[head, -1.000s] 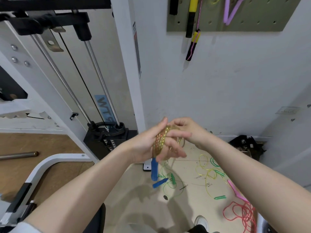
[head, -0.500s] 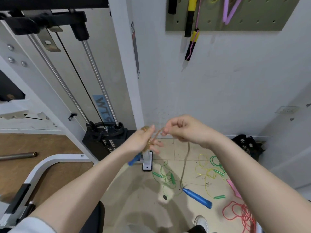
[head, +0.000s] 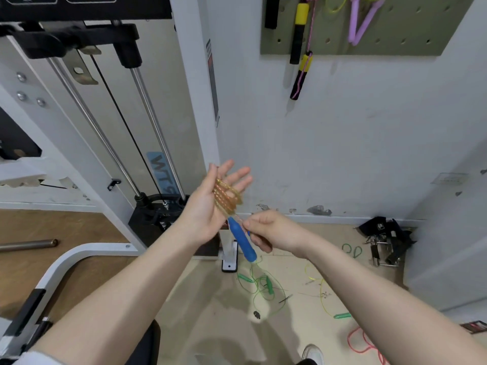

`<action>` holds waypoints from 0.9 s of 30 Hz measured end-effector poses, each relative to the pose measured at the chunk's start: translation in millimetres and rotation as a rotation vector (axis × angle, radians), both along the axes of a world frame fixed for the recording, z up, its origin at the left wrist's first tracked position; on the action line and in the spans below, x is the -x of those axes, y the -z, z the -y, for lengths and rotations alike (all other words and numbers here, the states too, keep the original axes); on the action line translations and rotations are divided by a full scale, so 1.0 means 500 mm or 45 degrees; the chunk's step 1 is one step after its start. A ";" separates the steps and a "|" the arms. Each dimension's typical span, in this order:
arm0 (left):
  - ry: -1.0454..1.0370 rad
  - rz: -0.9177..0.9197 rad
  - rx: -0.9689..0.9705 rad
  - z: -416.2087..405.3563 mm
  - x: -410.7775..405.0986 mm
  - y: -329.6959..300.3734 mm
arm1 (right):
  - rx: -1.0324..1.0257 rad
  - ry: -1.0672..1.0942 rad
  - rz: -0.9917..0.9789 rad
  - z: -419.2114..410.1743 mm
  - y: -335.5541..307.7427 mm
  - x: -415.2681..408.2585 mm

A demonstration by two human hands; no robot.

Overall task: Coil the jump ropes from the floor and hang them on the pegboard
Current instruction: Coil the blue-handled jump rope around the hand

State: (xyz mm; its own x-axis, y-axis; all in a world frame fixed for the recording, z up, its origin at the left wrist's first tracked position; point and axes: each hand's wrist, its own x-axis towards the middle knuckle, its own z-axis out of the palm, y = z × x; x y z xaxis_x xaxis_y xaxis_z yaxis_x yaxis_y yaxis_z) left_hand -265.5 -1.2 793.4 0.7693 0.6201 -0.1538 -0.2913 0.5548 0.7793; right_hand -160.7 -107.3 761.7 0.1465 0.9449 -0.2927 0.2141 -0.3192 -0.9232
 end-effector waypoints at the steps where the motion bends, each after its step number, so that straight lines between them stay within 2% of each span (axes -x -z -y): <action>1: -0.091 -0.105 -0.067 -0.015 -0.001 0.011 | 0.003 -0.067 0.069 0.002 -0.008 0.005; 3: -0.156 -0.395 -0.231 -0.037 0.005 0.037 | 0.013 -0.213 0.217 0.006 -0.030 0.008; 5: -0.073 -0.669 -0.366 -0.037 0.013 0.057 | -0.011 -0.288 0.369 0.004 -0.049 0.002; 7: 0.147 -0.797 -0.484 -0.018 0.019 0.062 | -0.075 -0.294 0.408 0.000 -0.069 -0.007; 9: 0.356 -0.804 -0.736 0.008 0.025 0.058 | -0.142 -0.208 0.346 -0.006 -0.083 -0.023; 11: 0.518 -0.728 -0.744 0.033 0.029 0.045 | -0.220 -0.036 0.227 -0.011 -0.088 -0.047; 13: 0.712 -0.685 -0.579 0.043 0.029 0.029 | -0.289 0.096 0.061 -0.013 -0.082 -0.068; 17: 1.201 -0.431 -0.383 0.039 0.037 0.008 | -0.327 0.034 -0.119 -0.005 -0.062 -0.057; 19: 1.321 -0.243 -0.289 0.034 0.040 0.004 | -0.360 0.068 -0.193 -0.005 -0.053 -0.046; 22: 1.344 0.221 0.029 0.024 0.036 0.000 | -0.329 0.124 -0.206 -0.008 -0.034 -0.032; 24: 1.235 0.454 0.302 0.013 0.033 0.001 | -0.241 0.120 -0.214 -0.005 -0.012 -0.013; 26: 0.996 0.450 0.357 0.005 0.028 0.010 | -0.133 0.109 -0.239 0.005 -0.004 0.011; 27: 0.820 0.337 0.308 0.006 0.029 0.013 | -0.090 0.089 -0.213 0.009 -0.006 0.020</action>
